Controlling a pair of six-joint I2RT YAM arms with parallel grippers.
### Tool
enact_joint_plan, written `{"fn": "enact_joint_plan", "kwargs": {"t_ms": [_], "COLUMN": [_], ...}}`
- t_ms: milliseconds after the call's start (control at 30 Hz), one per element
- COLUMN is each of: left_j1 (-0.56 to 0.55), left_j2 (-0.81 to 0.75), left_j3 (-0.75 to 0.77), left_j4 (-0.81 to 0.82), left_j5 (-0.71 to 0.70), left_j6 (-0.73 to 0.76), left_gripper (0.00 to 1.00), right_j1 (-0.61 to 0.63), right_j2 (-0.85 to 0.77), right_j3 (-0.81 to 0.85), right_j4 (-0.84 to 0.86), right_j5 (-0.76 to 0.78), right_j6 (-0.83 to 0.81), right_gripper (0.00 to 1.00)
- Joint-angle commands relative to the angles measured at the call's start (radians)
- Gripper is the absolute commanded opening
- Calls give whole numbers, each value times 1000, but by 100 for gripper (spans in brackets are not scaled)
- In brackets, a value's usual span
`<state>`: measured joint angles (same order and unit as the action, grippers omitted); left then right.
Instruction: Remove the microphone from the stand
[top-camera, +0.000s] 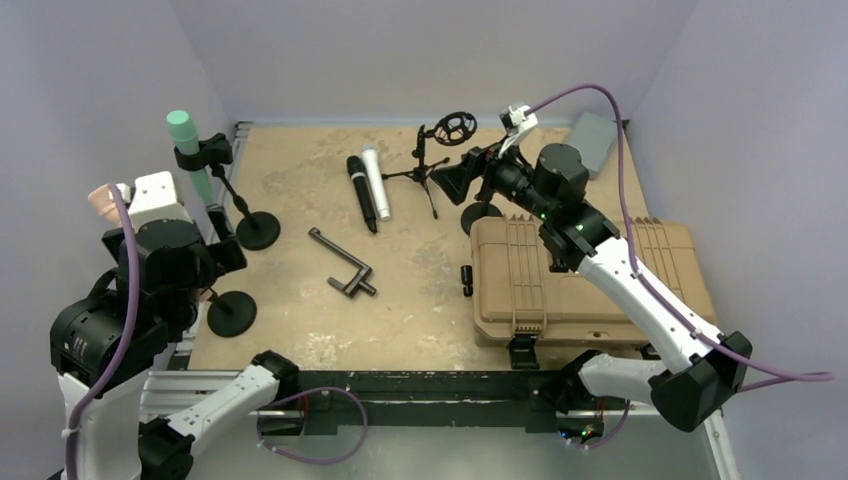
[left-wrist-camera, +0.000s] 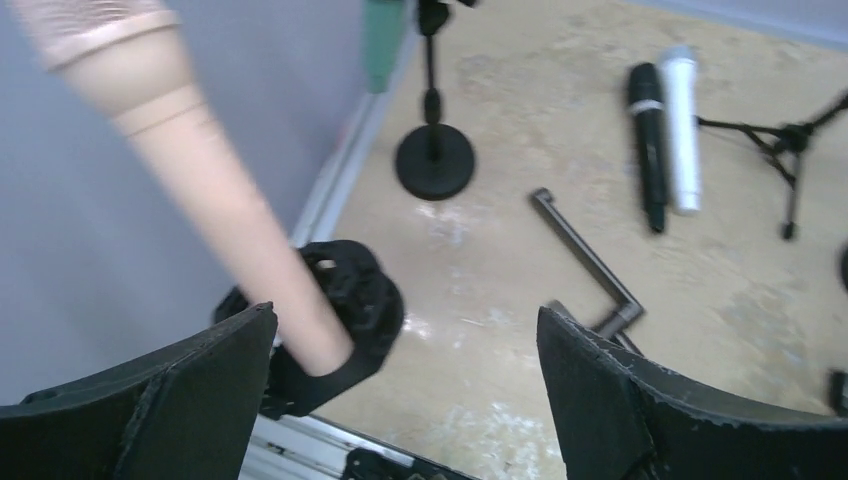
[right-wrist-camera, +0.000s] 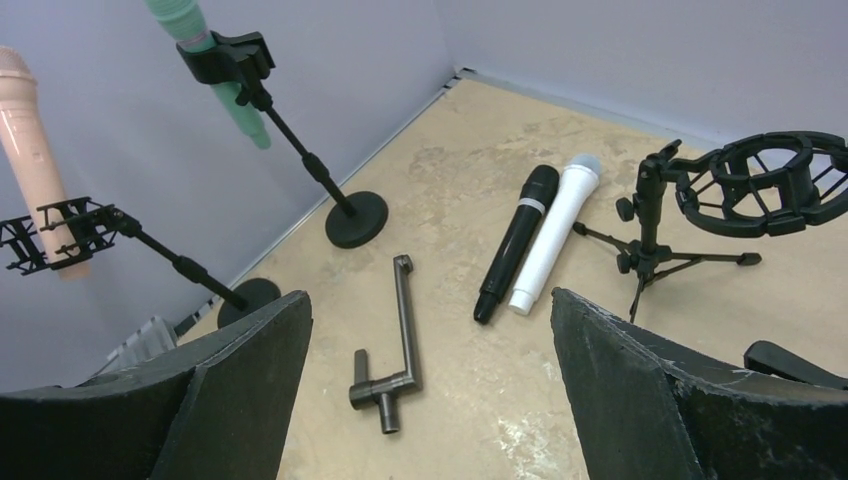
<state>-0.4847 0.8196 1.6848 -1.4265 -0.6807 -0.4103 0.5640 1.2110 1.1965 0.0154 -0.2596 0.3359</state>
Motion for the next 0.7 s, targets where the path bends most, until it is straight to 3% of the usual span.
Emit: {"fn": "enact_joint_plan", "kwargs": {"t_ms": [0, 467, 533, 667], "left_j1": [15, 467, 538, 573], "left_j2": [40, 67, 84, 90], "left_j3": [37, -183, -213, -298], "left_j4": [-200, 312, 344, 434], "left_j5": [-366, -212, -179, -202], "left_j6": [-170, -19, -38, -64], "left_gripper": [100, 98, 94, 85], "right_j1": [0, -1, 0, 0], "right_j2": [-54, -128, -139, -149], "right_j3": [-7, -34, -36, -51], "right_j4": [1, -12, -12, -12], "right_j5": [13, 8, 16, 34], "right_j6": [-34, -32, -33, -38], "right_gripper": [87, 87, 87, 87]}}
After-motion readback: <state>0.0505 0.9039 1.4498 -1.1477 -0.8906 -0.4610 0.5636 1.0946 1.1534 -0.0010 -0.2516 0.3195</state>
